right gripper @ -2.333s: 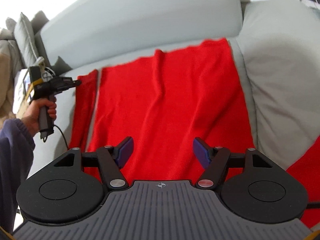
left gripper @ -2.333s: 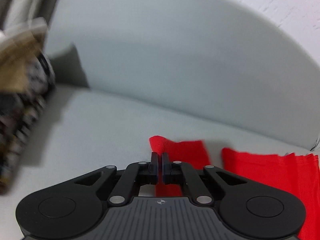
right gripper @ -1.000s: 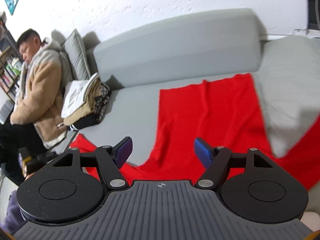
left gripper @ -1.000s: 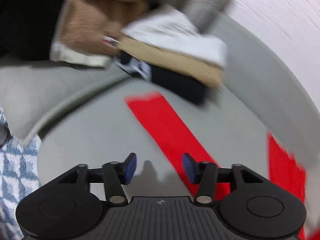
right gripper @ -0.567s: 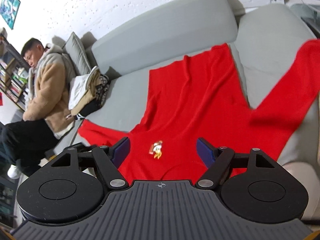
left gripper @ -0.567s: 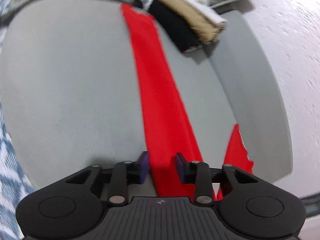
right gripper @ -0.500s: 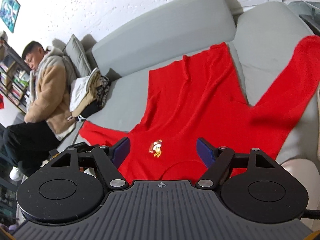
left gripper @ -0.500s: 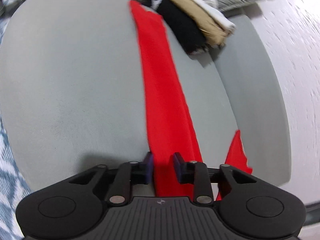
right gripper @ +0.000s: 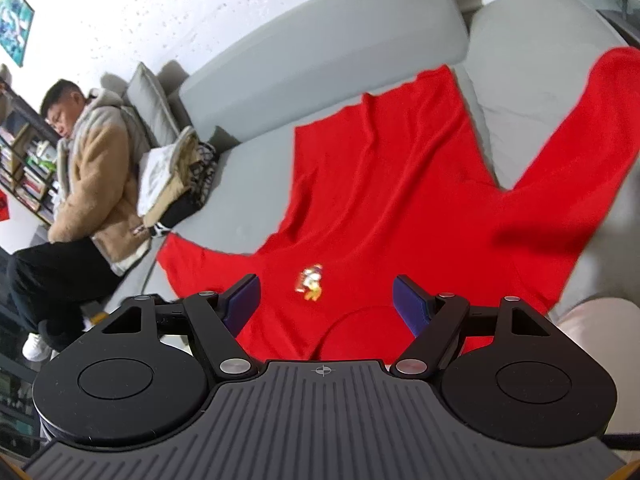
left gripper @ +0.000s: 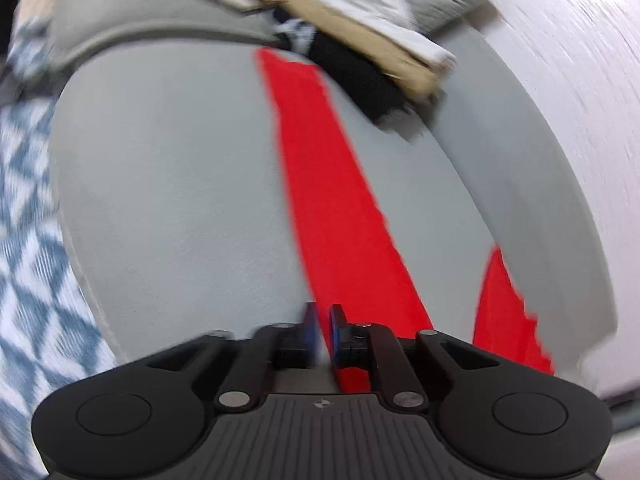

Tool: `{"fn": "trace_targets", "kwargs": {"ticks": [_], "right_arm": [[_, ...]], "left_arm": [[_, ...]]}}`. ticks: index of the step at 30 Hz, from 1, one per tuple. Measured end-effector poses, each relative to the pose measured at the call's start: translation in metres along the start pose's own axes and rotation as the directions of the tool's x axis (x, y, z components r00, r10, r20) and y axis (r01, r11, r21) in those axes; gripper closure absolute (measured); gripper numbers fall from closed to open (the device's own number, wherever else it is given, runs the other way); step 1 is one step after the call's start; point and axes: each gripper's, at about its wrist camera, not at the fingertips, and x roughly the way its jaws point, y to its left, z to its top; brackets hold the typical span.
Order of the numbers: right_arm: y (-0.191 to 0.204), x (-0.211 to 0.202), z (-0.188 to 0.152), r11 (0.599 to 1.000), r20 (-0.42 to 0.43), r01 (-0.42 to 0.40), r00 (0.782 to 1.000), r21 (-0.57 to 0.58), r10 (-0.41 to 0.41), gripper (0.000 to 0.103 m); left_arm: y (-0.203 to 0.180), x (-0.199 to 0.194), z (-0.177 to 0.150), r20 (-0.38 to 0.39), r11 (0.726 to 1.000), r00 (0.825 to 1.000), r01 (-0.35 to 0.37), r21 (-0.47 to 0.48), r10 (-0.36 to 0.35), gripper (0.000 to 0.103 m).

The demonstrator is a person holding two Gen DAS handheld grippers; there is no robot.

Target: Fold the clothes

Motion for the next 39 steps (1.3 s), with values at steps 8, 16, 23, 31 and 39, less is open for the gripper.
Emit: {"fn": "trace_targets", "kwargs": {"ticks": [8, 16, 23, 31, 39], "right_arm": [[-0.049, 0.026, -0.02, 0.986, -0.079, 0.159, 0.985, 0.051, -0.155, 0.038], [-0.053, 0.092, -0.028, 0.943, -0.107, 0.307, 0.941, -0.125, -0.32, 0.056], [-0.068, 0.123, -0.052, 0.934, -0.195, 0.325, 0.917, -0.147, -0.349, 0.048], [-0.067, 0.102, -0.084, 0.972, -0.339, 0.212, 0.911, -0.1, -0.234, 0.072], [-0.036, 0.091, -0.033, 0.936, -0.111, 0.252, 0.952, -0.244, -0.285, 0.057]], "left_arm": [[-0.08, -0.055, -0.071, -0.114, 0.925, 0.991, 0.11, 0.364, -0.073, 0.062], [-0.154, -0.033, -0.183, -0.11, 0.667, 0.992, 0.125, 0.735, -0.066, 0.087], [-0.153, -0.018, -0.232, -0.204, 0.566, 0.978, 0.139, 0.813, 0.052, 0.092], [-0.144, -0.053, -0.235, -0.281, 0.554, 0.957, 0.196, 0.809, 0.072, 0.09], [-0.179, -0.037, -0.223, -0.232, 0.536, 0.971, 0.163, 0.828, 0.064, 0.072]]}}
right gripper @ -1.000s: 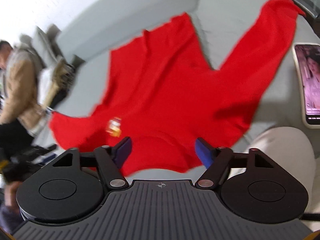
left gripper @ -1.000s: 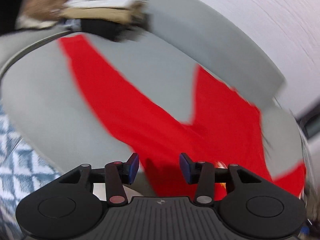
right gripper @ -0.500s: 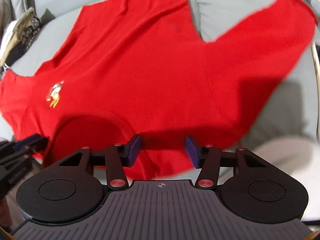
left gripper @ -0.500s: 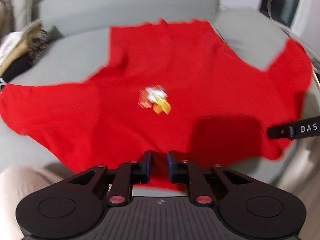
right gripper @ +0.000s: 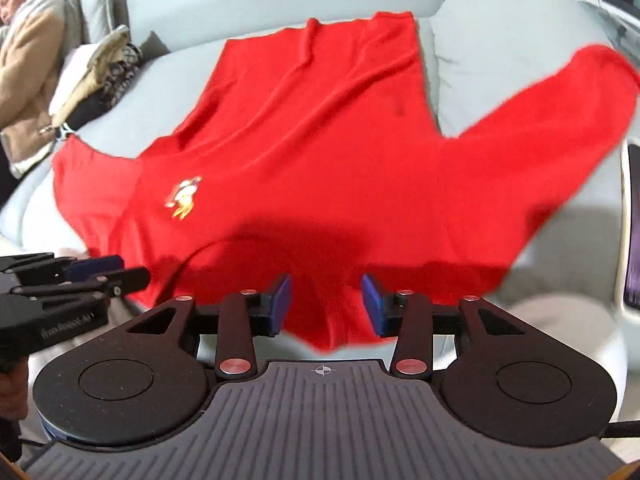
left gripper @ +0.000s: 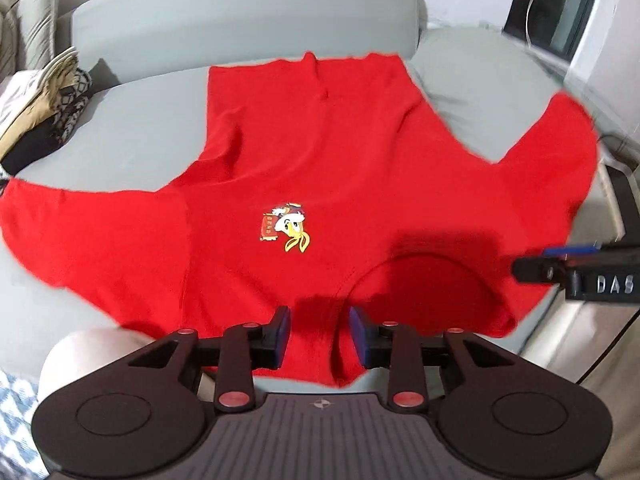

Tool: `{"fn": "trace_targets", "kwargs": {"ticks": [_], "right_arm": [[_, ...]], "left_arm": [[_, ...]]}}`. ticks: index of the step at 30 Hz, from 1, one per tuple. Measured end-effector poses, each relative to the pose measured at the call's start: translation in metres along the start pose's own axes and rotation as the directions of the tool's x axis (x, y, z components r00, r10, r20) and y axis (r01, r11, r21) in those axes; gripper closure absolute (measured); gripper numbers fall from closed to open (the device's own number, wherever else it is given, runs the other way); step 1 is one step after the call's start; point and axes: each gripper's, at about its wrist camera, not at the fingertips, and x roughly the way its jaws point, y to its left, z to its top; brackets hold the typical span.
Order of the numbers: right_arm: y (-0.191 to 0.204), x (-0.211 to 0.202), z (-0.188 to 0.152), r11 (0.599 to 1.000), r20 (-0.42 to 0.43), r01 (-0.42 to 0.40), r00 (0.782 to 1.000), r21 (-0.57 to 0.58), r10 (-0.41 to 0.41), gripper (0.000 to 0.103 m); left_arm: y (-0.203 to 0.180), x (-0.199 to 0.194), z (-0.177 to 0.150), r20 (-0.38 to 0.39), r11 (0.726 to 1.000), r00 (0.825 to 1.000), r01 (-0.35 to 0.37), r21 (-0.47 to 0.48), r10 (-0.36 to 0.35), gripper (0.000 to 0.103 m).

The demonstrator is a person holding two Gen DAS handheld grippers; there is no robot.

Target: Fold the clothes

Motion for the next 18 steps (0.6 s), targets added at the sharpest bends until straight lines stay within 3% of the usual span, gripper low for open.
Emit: {"fn": "trace_targets", "kwargs": {"ticks": [2, 5, 9, 10, 12, 14, 18], "right_arm": [[-0.001, 0.019, -0.001, 1.0, -0.082, 0.01, 0.997, 0.012, -0.009, 0.058], [-0.003, 0.044, -0.014, 0.999, -0.211, -0.01, 0.977, 0.039, 0.018, 0.055], [-0.01, 0.044, -0.028, 0.992, -0.281, -0.065, 0.955, 0.112, 0.095, 0.061], [-0.012, 0.036, -0.024, 0.988, -0.253, -0.088, 0.96, 0.123, 0.117, 0.061], [-0.013, 0.01, -0.01, 0.986, -0.153, -0.116, 0.979, 0.119, 0.133, 0.048], [-0.017, -0.019, 0.009, 0.982, -0.04, -0.138, 0.989, 0.127, 0.144, 0.028], [-0.034, -0.073, 0.049, 0.964, 0.159, -0.187, 0.975, 0.189, 0.158, 0.026]], "left_arm": [[-0.011, 0.017, -0.005, -0.073, 0.999, 0.997, 0.005, 0.041, -0.002, 0.077], [-0.024, 0.016, -0.018, -0.062, 0.99, 0.998, -0.002, 0.143, 0.011, 0.076], [-0.013, 0.009, -0.018, -0.144, 0.994, 0.988, 0.059, 0.092, -0.045, 0.074], [-0.008, 0.003, -0.015, -0.144, 0.995, 0.988, 0.072, 0.073, -0.061, 0.074], [0.003, -0.014, -0.005, -0.106, 0.996, 0.991, 0.083, 0.046, -0.078, 0.07], [0.017, -0.032, 0.013, -0.05, 0.995, 0.994, 0.097, 0.004, -0.097, 0.07], [0.051, -0.068, 0.053, 0.098, 0.989, 0.99, 0.114, -0.095, -0.105, 0.057]]}}
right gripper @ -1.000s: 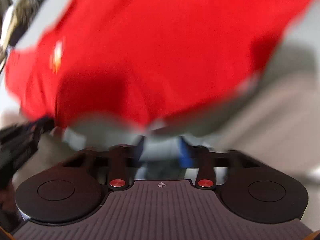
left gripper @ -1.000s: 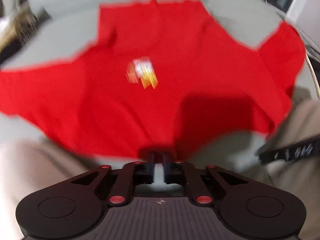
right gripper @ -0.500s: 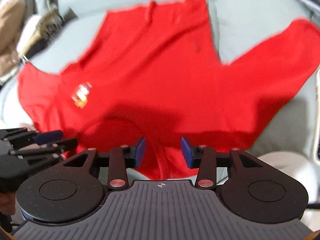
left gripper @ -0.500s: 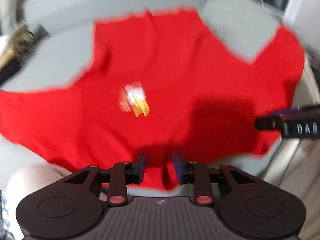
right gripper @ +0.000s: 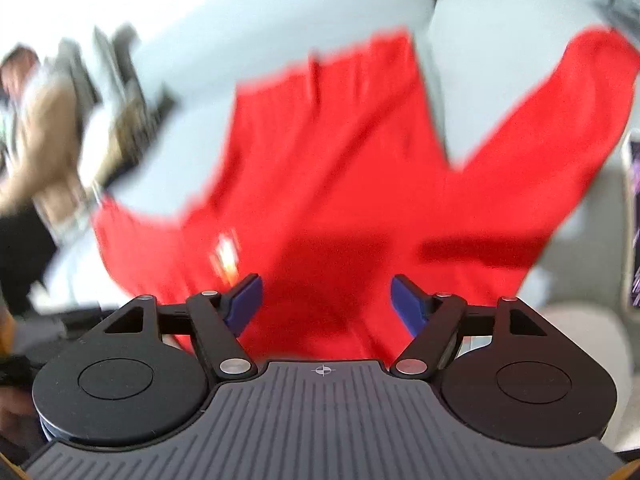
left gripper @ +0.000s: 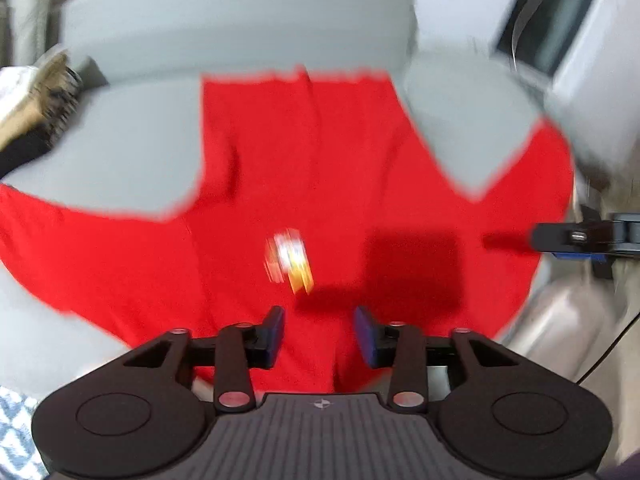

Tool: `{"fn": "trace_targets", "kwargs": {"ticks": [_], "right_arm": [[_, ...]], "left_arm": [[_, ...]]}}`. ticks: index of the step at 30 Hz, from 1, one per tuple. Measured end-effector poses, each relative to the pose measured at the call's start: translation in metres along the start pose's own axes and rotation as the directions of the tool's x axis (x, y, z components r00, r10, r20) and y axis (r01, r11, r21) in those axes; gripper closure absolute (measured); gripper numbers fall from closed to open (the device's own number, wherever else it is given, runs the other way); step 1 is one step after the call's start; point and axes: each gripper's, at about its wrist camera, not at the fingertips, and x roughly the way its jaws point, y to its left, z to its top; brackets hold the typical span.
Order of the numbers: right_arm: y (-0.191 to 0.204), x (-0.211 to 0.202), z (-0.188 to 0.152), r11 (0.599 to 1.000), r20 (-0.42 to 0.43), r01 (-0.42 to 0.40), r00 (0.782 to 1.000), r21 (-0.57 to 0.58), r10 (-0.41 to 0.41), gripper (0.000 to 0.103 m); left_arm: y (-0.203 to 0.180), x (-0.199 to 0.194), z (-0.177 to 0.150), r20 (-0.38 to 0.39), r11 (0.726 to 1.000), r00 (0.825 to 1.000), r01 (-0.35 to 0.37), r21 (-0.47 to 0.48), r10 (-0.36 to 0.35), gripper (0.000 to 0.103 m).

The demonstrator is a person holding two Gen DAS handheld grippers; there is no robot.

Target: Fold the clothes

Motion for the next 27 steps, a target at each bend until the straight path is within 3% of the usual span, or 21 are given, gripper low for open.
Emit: {"fn": "trace_targets", "kwargs": {"ticks": [4, 5, 9, 14, 17, 21, 24, 27], "right_arm": [[-0.007, -0.032, 0.046, 0.999, 0.144, 0.027, 0.989, 0.032, -0.031, 0.023], [-0.009, -0.032, 0.057, 0.999, 0.16, 0.043, 0.986, 0.026, -0.046, 0.019], [-0.021, -0.012, 0.099, 0.993, 0.157, 0.12, 0.98, 0.014, -0.121, 0.017], [-0.043, 0.063, 0.139, 0.986, 0.054, 0.162, 0.985, 0.033, -0.163, 0.018], [-0.056, 0.115, 0.16, 0.982, 0.013, 0.185, 0.982, 0.048, -0.186, 0.018], [-0.085, 0.175, 0.195, 0.973, 0.019, 0.22, 0.975, 0.072, -0.222, 0.019], [-0.107, 0.218, 0.223, 0.972, 0.036, 0.221, 0.974, 0.081, -0.225, 0.032], [-0.121, 0.256, 0.248, 0.983, 0.074, 0.172, 0.982, 0.063, -0.176, 0.037]], "left_arm": [[0.026, -0.012, 0.045, 0.101, 0.997, 0.994, -0.036, -0.069, 0.042, 0.049], [0.031, -0.009, 0.055, 0.108, 0.995, 0.992, -0.052, -0.082, 0.06, 0.047], [0.056, 0.021, 0.091, 0.089, 0.985, 0.988, -0.114, -0.126, 0.126, 0.041], [0.095, 0.086, 0.123, 0.0, 0.976, 0.991, -0.128, -0.178, 0.13, 0.042], [0.124, 0.132, 0.146, 0.004, 0.971, 0.993, -0.116, -0.209, 0.12, 0.042], [0.152, 0.184, 0.182, 0.066, 0.967, 0.993, -0.079, -0.244, 0.098, 0.042], [0.162, 0.227, 0.205, 0.075, 0.971, 0.992, -0.087, -0.223, 0.106, 0.042], [0.169, 0.261, 0.226, 0.096, 0.98, 0.99, -0.084, -0.179, 0.102, 0.042]]}}
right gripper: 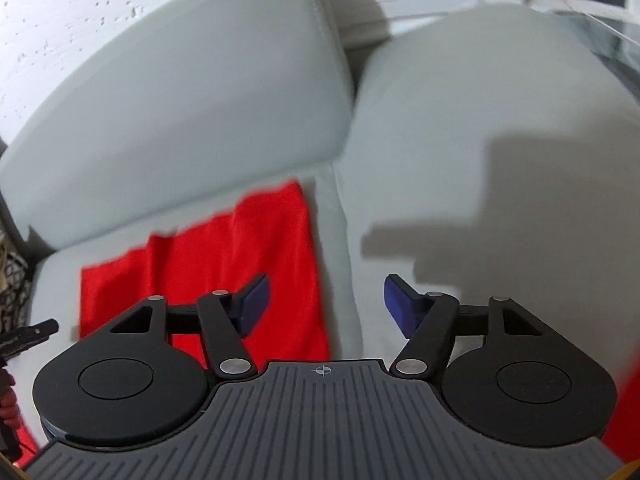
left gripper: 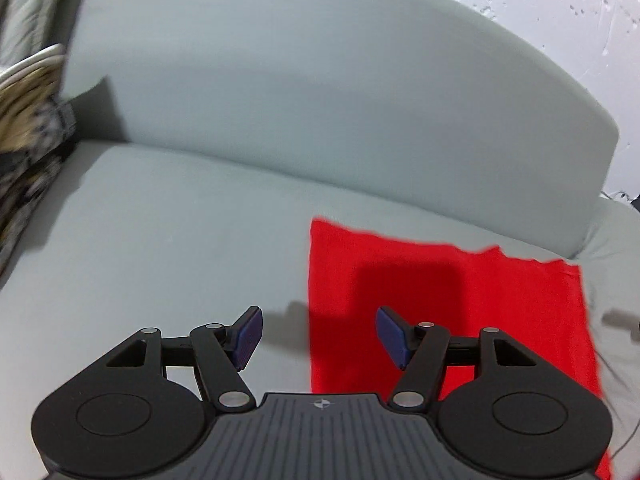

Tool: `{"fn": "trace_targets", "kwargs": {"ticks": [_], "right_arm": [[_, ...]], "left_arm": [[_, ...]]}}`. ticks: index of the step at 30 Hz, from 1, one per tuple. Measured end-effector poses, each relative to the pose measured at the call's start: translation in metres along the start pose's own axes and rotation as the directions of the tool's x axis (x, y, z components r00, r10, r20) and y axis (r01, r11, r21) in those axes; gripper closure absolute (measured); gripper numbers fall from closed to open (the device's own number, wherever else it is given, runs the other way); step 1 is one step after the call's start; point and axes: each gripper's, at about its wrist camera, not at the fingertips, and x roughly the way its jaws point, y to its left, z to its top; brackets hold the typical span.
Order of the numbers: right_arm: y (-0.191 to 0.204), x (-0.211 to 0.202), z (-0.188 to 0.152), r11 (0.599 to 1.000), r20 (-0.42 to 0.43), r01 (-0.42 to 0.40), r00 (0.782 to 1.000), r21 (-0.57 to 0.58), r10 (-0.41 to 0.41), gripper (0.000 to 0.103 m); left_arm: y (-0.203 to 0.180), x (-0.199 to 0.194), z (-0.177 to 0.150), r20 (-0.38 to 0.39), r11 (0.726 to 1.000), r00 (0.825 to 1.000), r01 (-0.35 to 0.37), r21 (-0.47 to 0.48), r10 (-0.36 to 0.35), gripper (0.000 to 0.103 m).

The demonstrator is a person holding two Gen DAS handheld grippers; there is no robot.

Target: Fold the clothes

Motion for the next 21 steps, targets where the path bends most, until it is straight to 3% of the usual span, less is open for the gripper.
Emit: {"fn": "trace_targets", "kwargs": {"ticks": [3, 6, 8, 9, 13, 14, 16, 19, 20, 21], "right_arm": [[-0.006, 0.044, 0.02, 0.997, -0.002, -0.081, 0.997, 0.015, 0.081, 0.043], [-0.013, 0.079, 0.033, 0.992, -0.022, -0.108, 0.994, 0.061, 0.109, 0.049], [-0.015, 0.098, 0.036, 0.991, -0.026, -0.114, 0.993, 0.063, 0.116, 0.061], [-0.013, 0.104, 0.037, 0.991, -0.03, -0.124, 0.992, 0.046, 0.126, 0.063], [0.011, 0.115, 0.034, 0.986, -0.017, -0.14, 0.99, -0.086, 0.139, 0.062], [0.018, 0.115, 0.032, 0.983, -0.014, -0.14, 0.99, -0.117, 0.139, 0.07], [0.032, 0.113, 0.03, 0.974, -0.011, -0.144, 0.989, -0.176, 0.145, 0.074], [0.043, 0.115, 0.028, 0.971, -0.017, -0.136, 0.991, -0.196, 0.135, 0.065], [0.043, 0.115, 0.028, 0.974, -0.023, -0.138, 0.99, -0.18, 0.136, 0.048], [0.042, 0.115, 0.027, 0.977, -0.03, -0.141, 0.99, -0.159, 0.138, 0.04]], "left_arm": [[-0.003, 0.03, 0.012, 0.008, 0.998, 1.0, 0.0, 0.055, 0.0, 0.043], [-0.011, 0.052, 0.018, 0.005, 0.992, 1.0, -0.003, 0.13, 0.003, 0.048], [-0.018, 0.06, 0.018, 0.02, 0.983, 1.0, -0.005, 0.186, 0.001, 0.067], [-0.021, 0.059, 0.017, 0.034, 0.978, 0.999, -0.009, 0.208, 0.002, 0.097], [-0.029, 0.04, 0.014, 0.149, 0.965, 0.988, -0.085, 0.248, 0.049, 0.099], [-0.025, 0.032, 0.015, 0.182, 0.97, 0.981, -0.102, 0.22, 0.062, 0.099], [-0.014, 0.018, 0.017, 0.231, 0.981, 0.969, -0.124, 0.148, 0.087, 0.099], [-0.001, 0.018, 0.019, 0.207, 0.98, 0.969, -0.161, 0.117, 0.134, 0.098], [0.002, 0.021, 0.018, 0.193, 0.978, 0.969, -0.175, 0.114, 0.151, 0.098], [0.006, 0.023, 0.017, 0.176, 0.978, 0.971, -0.181, 0.102, 0.162, 0.098]]}}
